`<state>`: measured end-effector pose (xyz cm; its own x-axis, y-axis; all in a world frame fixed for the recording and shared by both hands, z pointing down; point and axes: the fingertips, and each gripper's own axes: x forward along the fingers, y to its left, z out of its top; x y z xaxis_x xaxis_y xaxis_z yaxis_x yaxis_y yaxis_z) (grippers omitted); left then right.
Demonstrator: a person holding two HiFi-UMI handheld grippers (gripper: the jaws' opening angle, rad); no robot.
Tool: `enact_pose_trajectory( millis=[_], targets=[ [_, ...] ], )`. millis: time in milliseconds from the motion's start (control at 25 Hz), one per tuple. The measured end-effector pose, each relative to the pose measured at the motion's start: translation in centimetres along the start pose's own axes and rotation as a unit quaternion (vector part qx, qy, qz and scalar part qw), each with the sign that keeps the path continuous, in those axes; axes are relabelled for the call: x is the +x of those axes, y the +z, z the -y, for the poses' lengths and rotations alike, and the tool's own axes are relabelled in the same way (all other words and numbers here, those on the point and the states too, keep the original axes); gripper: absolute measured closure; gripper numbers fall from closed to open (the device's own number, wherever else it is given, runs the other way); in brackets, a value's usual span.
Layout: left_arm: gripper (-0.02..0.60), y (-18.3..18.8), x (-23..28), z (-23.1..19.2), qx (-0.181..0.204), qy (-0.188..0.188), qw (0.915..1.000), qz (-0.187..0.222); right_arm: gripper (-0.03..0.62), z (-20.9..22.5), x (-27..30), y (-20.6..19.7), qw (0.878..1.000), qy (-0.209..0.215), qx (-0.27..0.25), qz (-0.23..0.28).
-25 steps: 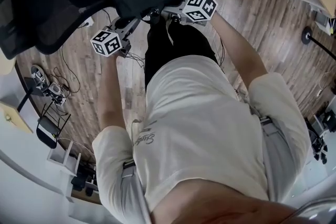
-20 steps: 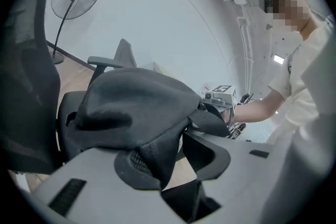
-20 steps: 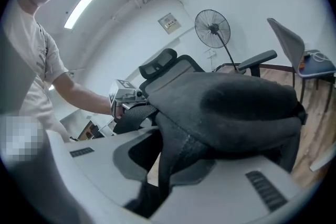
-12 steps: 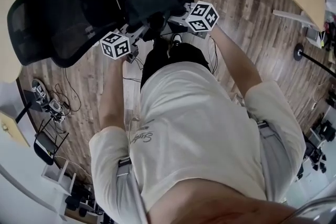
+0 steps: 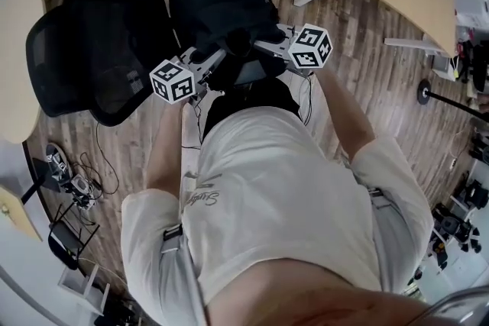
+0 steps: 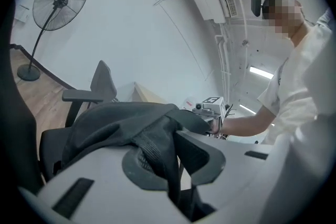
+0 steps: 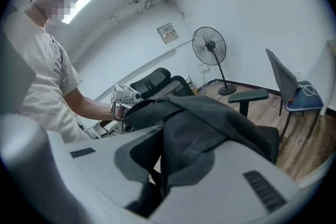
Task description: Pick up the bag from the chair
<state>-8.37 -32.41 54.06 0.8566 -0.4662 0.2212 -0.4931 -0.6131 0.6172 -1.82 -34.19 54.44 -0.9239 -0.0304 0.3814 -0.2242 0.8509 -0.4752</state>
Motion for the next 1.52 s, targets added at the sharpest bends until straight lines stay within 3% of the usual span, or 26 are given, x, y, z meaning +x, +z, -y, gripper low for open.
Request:
enact_pose_trajectory(
  millis=[320, 640, 1120, 1520],
  targets=[
    [0.524, 6.3, 0.0, 1.3, 0.046, 0.011, 0.9983, 0.033, 0.571, -0.5, -1.7, 5.9, 0.998, 0.001, -0.032, 0.062],
    [0.523, 10.1, 0.3, 5.1, 0.109, 0.018, 0.9928, 0.048, 0.571, -2.7, -5.3, 9.8, 0.992, 0.004, -0.098, 0.08],
    [0.523, 20.3, 0.9, 7.1, 0.199, 0.023, 0.9762, 0.083, 0.571, -2.1, -8.6, 20.1, 0.969, -0.021, -0.207, 0.134],
    [0.525, 24.4, 0.4, 10.0, 0.223, 0.044, 0.9667, 0.118, 0.571, -3.7, -10.6, 24.4, 0.954, -0.025, -0.253, 0.157]
  ],
)
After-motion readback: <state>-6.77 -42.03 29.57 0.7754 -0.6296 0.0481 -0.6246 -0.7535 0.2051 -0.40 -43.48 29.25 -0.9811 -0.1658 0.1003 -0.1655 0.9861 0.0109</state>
